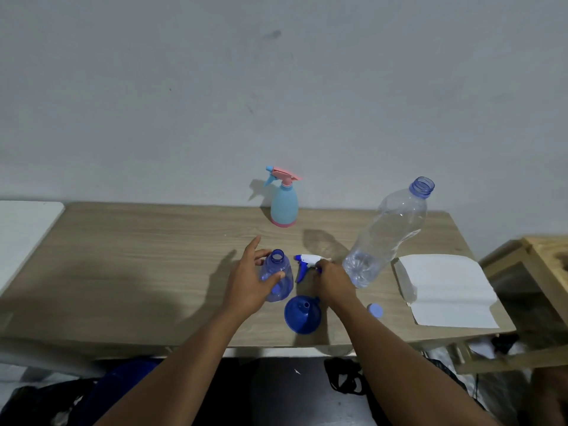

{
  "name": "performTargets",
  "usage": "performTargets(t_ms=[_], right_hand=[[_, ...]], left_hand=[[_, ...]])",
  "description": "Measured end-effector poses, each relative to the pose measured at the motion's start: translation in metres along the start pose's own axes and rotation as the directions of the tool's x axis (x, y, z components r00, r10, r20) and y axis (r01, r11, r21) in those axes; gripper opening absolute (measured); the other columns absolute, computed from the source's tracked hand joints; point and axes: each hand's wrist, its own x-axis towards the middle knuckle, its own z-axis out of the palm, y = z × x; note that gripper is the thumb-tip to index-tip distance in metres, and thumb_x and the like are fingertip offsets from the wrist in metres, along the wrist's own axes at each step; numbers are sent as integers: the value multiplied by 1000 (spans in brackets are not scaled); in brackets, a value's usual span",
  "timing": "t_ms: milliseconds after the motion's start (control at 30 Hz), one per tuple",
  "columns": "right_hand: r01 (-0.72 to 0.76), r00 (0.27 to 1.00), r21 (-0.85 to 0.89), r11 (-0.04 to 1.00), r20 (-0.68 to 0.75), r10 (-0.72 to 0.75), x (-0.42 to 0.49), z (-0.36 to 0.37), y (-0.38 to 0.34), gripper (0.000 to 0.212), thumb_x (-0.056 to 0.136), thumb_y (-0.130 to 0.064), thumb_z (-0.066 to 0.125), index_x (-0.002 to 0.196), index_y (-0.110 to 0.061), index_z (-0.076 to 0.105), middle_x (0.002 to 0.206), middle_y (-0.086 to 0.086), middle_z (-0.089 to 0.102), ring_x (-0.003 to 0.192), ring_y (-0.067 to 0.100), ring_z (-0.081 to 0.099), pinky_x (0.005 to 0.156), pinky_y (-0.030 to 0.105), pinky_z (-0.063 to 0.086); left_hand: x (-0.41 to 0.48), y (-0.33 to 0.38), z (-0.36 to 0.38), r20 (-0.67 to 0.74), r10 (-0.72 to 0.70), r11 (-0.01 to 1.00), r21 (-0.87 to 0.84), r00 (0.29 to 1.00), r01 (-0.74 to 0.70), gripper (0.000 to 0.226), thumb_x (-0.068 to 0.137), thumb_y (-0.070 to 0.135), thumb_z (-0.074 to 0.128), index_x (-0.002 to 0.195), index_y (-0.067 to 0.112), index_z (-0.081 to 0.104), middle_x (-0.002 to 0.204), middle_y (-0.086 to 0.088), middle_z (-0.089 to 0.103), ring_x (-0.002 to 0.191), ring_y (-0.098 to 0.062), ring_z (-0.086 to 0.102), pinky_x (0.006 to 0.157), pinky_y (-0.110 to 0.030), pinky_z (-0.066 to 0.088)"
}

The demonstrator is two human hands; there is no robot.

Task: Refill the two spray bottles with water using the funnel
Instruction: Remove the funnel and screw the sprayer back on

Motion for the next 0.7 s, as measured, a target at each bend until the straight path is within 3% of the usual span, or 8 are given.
performTargets(t_ms=[200, 300, 333, 433, 567, 633, 700], right_hand=[[-54, 999, 11, 998, -6, 54, 6, 3, -9, 14, 91, -12, 51, 106, -11, 53, 95, 7, 60, 83, 24, 55, 67, 34, 41], [-96, 985, 434, 896, -91, 149, 1, -8, -20, 6, 90, -22, 50, 87, -16, 47, 78, 1, 54, 77, 23, 50, 65, 37, 44], [-60, 974, 558, 828, -150, 171, 0, -17, -26, 9, 93, -20, 53, 87, -18, 47, 77, -2, 54, 75, 22, 50, 64, 32, 44], [181, 916, 659, 730, -384, 119, -9, -54, -51, 25, 91, -12, 69, 106, -16, 51, 93, -7, 58, 80, 10, 59, 71, 21, 50], [387, 880, 772, 504, -473, 50, -36, -100, -91, 36, 88, -7, 73, 113, -19, 51, 108, -9, 59, 90, -5, 61, 76, 12, 50], [462, 860, 774, 433, -511, -4, -49, -110, -105, 37, 88, -1, 71, 115, -17, 50, 109, -7, 58, 89, -9, 62, 77, 12, 50], [504, 847, 778, 376, -530, -41, -59, -113, -116, 37, 89, 6, 67, 115, -13, 49, 106, -5, 57, 83, -10, 63, 74, 12, 50]], left_hand=[[0, -2, 1, -7, -19, 1000, 2, 1000, 19, 95, 74, 18, 86, 151, 25, 30, 117, 19, 61, 113, -4, 59, 95, -26, 50], [0, -2, 1, -18, -16, 1000, 10, 1000, 16, 92, 73, 19, 86, 148, 26, 34, 116, 20, 61, 111, -2, 59, 94, -25, 50], [0, -2, 1, -21, -21, 1000, 8, 1000, 21, 90, 73, 18, 86, 147, 27, 35, 114, 21, 61, 110, 0, 59, 94, -24, 50], [-2, 1, 1, -23, -43, 999, 4, 999, 43, 86, 73, 16, 86, 144, 25, 39, 109, 28, 58, 105, 5, 57, 89, -18, 46], [0, 1, 1, -29, -53, 999, -6, 998, 53, 75, 73, 8, 84, 135, 22, 44, 106, 27, 58, 103, 7, 59, 85, -6, 44], [2, -2, 3, -40, -64, 998, -28, 997, 63, 72, 70, 6, 85, 132, 16, 48, 108, 20, 62, 108, -8, 64, 94, -20, 50], [3, -1, 3, -34, -77, 997, -31, 996, 76, 74, 68, 10, 87, 132, 17, 50, 108, 20, 63, 108, -10, 64, 96, -32, 53]])
